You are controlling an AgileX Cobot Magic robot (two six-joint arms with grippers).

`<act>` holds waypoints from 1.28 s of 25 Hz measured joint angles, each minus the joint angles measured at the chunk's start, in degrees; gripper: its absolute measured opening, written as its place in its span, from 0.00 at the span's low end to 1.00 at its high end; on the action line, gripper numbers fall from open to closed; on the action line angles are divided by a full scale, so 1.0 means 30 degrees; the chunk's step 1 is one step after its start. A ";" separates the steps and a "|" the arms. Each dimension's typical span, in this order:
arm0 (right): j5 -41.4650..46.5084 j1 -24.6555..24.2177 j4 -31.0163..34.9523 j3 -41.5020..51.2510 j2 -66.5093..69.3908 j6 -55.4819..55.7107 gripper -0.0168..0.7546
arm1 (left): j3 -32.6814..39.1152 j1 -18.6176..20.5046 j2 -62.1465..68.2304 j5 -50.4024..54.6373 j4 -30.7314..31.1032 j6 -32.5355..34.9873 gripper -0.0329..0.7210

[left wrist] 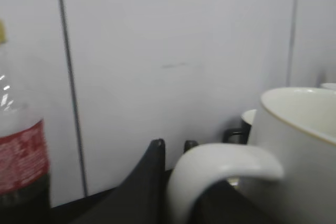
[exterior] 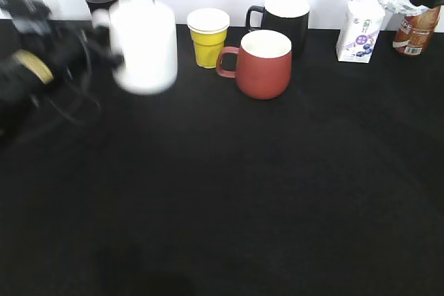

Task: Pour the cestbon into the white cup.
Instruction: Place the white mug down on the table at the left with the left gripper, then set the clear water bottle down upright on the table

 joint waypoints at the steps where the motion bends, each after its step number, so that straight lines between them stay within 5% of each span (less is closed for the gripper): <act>1: 0.0000 0.0000 -0.0007 0.0000 0.0000 0.0000 0.66 | -0.0278 0.0000 0.0826 0.0033 -0.0143 0.0091 0.14; 7: 0.0000 0.0000 -0.0030 0.0000 0.0021 0.0017 0.66 | -0.3382 0.0000 0.4191 -0.0309 -0.0574 0.0076 0.14; 12: 0.0000 0.0000 -0.0044 0.0000 0.0034 0.0017 0.66 | -0.3576 0.0000 0.4831 -0.1097 -0.0756 -0.0114 0.14; 17: 0.0000 0.0000 -0.0044 0.0000 0.0034 0.0017 0.66 | -0.0724 0.0000 0.3591 -0.1523 -0.0676 -0.0187 0.36; 25: 0.1117 0.0000 0.1740 0.0000 0.2420 -0.0294 0.66 | 0.6380 0.0015 -0.1396 -0.1526 -0.0866 -0.0187 0.37; 32: -0.0872 0.0000 0.5434 -0.0022 0.8904 -0.6030 0.66 | 0.7853 -0.0003 -0.7846 -0.0621 0.1473 -0.0269 0.37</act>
